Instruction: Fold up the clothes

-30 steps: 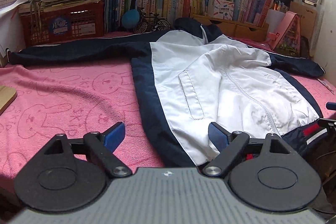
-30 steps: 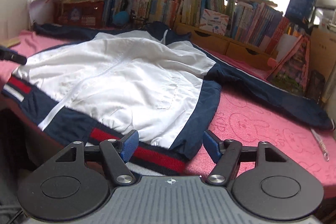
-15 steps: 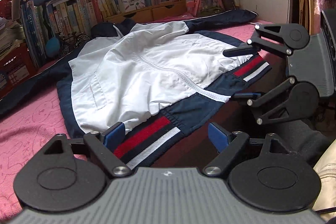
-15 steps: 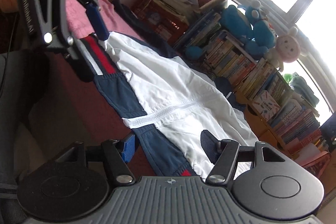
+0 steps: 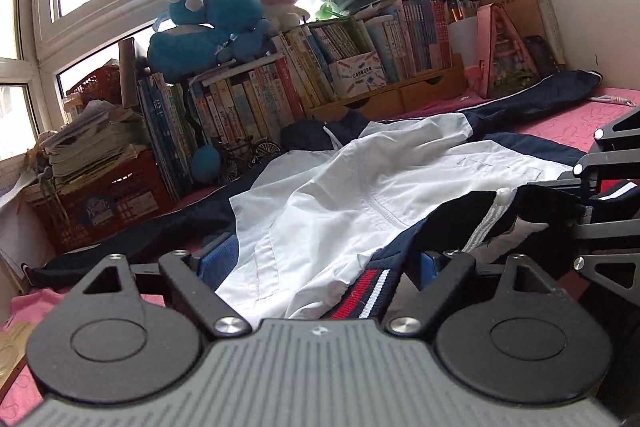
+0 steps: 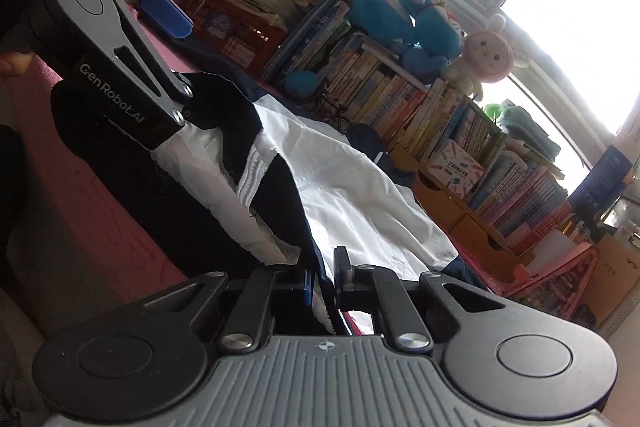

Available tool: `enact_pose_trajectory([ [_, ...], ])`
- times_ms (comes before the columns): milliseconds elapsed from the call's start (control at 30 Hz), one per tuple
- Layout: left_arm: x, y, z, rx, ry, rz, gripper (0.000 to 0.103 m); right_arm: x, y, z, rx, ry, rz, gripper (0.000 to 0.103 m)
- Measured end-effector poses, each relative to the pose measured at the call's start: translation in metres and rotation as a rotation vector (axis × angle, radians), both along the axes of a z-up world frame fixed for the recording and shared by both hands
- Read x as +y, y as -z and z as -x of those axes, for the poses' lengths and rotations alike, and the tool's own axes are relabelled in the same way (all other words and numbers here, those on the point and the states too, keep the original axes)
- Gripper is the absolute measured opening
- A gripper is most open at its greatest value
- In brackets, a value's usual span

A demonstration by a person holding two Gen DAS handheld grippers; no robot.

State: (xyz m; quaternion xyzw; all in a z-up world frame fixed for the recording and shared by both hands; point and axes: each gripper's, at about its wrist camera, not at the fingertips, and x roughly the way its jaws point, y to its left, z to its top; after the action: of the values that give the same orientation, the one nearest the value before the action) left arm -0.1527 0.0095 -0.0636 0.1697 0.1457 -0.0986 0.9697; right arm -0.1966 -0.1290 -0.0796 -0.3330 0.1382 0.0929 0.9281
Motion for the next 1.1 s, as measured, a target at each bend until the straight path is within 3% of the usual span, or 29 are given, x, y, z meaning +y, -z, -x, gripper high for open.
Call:
enact_pose_trajectory([
  [100, 0.002, 0.002, -0.003, 0.012, 0.005, -0.022, 0.087, -0.009, 0.000, -0.013, 0.025, 0.058, -0.004, 0.022],
  [233, 0.013, 0.010, 0.003, -0.038, -0.074, -0.135, 0.088, -0.033, 0.012, -0.018, 0.007, 0.205, 0.098, 0.022],
  [300, 0.017, 0.008, 0.005, -0.048, -0.087, -0.144, 0.096, -0.050, 0.009, -0.021, -0.017, 0.289, 0.065, 0.019],
  [333, 0.017, 0.007, 0.005, -0.048, -0.087, -0.143, 0.096, -0.058, 0.003, -0.022, -0.029, 0.322, 0.019, 0.019],
  [400, 0.013, 0.009, 0.004, -0.055, -0.098, -0.154, 0.096, -0.074, -0.022, -0.024, -0.051, 0.357, -0.169, 0.012],
  [467, 0.010, 0.011, 0.003, -0.062, -0.109, -0.165, 0.095, -0.086, -0.049, -0.025, -0.088, 0.358, -0.338, 0.012],
  [533, 0.006, 0.013, 0.002, -0.069, -0.120, -0.177, 0.094, -0.093, -0.070, -0.022, -0.140, 0.342, -0.433, 0.011],
  [633, 0.001, 0.015, 0.000, -0.080, -0.137, -0.194, 0.093, -0.108, -0.097, -0.015, -0.215, 0.332, -0.485, 0.011],
  [767, 0.025, 0.001, -0.003, -0.125, -0.239, -0.208, 0.094, -0.130, -0.095, -0.008, -0.211, 0.397, -0.433, 0.013],
  [900, 0.040, -0.022, 0.017, -0.174, -0.251, -0.255, 0.094, -0.135, -0.070, 0.010, -0.129, 0.417, -0.350, 0.018],
  [967, 0.040, -0.022, 0.027, -0.167, -0.232, -0.303, 0.094, -0.129, -0.052, 0.022, -0.104, 0.411, -0.261, 0.023],
  [1100, 0.039, -0.005, 0.038, -0.080, -0.190, -0.358, 0.094, -0.128, -0.031, 0.037, -0.034, 0.418, -0.232, 0.029],
])
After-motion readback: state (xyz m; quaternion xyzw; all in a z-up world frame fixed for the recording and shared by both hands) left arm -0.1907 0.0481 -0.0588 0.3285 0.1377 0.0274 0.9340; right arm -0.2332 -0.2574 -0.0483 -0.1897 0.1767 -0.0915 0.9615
